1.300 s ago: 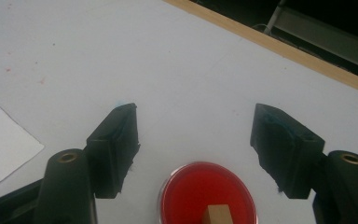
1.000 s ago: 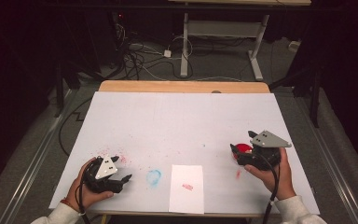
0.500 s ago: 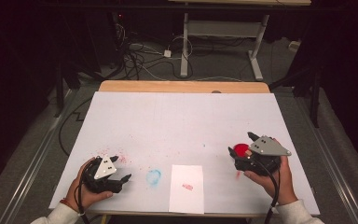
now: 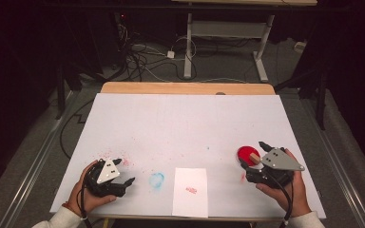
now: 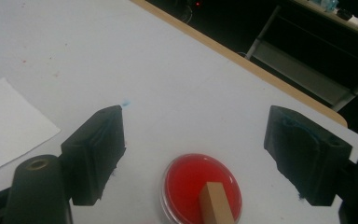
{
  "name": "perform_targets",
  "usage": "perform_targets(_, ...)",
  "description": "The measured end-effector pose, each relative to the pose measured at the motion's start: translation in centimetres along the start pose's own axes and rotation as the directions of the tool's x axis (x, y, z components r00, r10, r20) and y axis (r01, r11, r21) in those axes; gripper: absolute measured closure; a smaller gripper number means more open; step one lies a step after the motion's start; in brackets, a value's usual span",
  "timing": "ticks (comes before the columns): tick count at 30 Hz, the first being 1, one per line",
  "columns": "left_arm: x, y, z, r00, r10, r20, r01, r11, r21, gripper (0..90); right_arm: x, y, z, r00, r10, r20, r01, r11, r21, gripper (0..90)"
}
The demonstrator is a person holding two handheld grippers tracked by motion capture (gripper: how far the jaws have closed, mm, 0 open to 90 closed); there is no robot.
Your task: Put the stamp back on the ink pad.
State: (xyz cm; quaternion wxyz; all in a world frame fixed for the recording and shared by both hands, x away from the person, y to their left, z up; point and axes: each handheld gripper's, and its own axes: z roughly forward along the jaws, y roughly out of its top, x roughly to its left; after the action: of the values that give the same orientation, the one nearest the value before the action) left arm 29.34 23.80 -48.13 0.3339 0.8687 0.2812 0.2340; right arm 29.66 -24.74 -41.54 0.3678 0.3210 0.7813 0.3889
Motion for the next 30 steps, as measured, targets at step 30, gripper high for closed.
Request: perform_targets(30,-0.7,0.3,-0.5,0.9996,0.028,-0.008,-0.028,0.9994,-0.018,20.6,-0.3,-6.5,-1.9,0.9982,0.024,0.055,-0.028,0.997,0.075,19.5)
